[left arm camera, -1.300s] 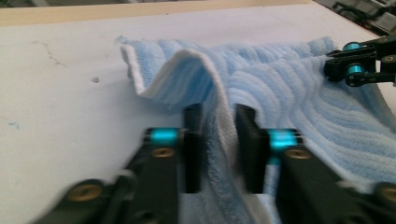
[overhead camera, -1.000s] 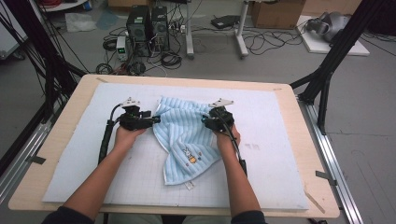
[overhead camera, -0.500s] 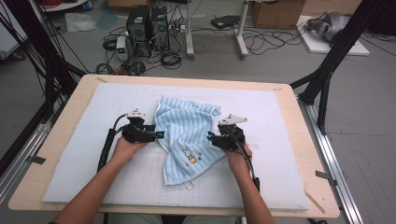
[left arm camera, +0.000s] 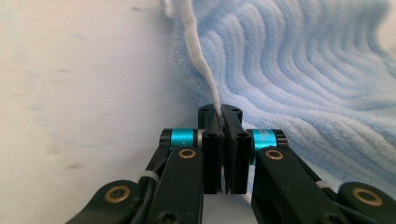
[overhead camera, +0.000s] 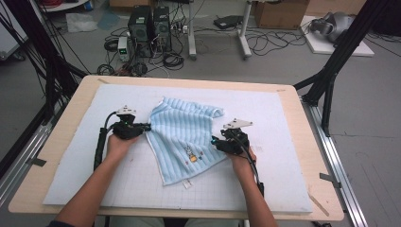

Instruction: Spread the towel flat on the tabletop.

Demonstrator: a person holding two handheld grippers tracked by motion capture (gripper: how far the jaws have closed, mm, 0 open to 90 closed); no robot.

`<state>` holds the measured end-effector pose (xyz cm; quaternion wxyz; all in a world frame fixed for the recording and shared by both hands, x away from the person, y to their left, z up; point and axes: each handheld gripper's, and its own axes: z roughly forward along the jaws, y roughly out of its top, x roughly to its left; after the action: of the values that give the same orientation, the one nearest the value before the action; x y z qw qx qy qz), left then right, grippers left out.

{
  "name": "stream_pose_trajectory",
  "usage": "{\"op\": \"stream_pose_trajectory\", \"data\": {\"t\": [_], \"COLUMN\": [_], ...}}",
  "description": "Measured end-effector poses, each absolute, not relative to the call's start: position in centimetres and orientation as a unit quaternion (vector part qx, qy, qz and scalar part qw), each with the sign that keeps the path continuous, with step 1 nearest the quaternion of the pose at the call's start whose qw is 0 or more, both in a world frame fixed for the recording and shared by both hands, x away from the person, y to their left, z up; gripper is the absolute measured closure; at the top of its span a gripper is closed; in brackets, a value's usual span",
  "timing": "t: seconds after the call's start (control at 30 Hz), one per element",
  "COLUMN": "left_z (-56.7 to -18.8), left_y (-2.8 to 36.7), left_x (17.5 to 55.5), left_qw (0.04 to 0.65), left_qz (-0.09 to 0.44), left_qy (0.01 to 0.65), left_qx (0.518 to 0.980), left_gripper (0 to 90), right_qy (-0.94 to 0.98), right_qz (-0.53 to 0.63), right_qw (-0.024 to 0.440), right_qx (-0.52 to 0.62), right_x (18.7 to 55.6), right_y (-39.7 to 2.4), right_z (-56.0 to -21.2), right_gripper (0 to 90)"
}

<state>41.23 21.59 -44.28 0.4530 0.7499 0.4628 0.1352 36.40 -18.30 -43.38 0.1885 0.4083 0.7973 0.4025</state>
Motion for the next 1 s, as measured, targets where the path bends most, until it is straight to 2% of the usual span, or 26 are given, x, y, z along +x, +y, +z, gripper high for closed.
{"op": "stream_pose_trajectory", "data": {"t": [0.13, 0.23, 0.33, 0.53, 0.8, 0.87, 0.9, 0.93, 1.0], "left_z": [-44.2, -44.2, -44.0, -43.7, -44.2, -44.3, -44.3, -44.3, -44.3], "left_y": [21.9, 21.5, 21.6, 23.2, 23.9, 23.9, 23.8, 23.7, 23.5], "left_x": [41.4, 41.2, 40.6, 39.8, 38.6, 38.3, 38.2, 38.1, 38.0], "left_qw": [0.464, 0.463, 0.469, 0.483, 0.482, 0.482, 0.483, 0.483, 0.48], "left_qz": [0.132, 0.124, 0.128, 0.129, 0.119, 0.118, 0.118, 0.119, 0.119], "left_qy": [0.461, 0.466, 0.464, 0.466, 0.459, 0.453, 0.451, 0.449, 0.444], "left_qx": [0.745, 0.744, 0.74, 0.73, 0.737, 0.74, 0.741, 0.742, 0.747], "left_gripper": [85.1, 61.1, 49.2, 44.9, 44.6, 44.6, 44.6, 44.7, 44.7], "right_qy": [0.792, 0.792, 0.79, 0.799, 0.824, 0.827, 0.831, 0.839, 0.847], "right_qz": [0.413, 0.415, 0.418, 0.419, 0.366, 0.367, 0.366, 0.361, 0.35], "right_qw": [0.186, 0.187, 0.184, 0.178, 0.184, 0.172, 0.17, 0.17, 0.18], "right_qx": [0.409, 0.407, 0.409, 0.394, 0.391, 0.389, 0.382, 0.37, 0.357], "right_x": [36.4, 36.4, 36.7, 37.4, 39.2, 39.4, 39.5, 39.5, 39.8], "right_y": [-18.2, -17.7, -17.2, -15.7, -13.7, -13.5, -13.4, -13.3, -13.1], "right_z": [-43.3, -43.4, -43.5, -43.6, -44.7, -44.6, -44.6, -44.5, -44.3], "right_gripper": [50.9, 49.2, 48.9, 52.8, 57.7, 70.2, 81.2, 86.0, 87.3]}}
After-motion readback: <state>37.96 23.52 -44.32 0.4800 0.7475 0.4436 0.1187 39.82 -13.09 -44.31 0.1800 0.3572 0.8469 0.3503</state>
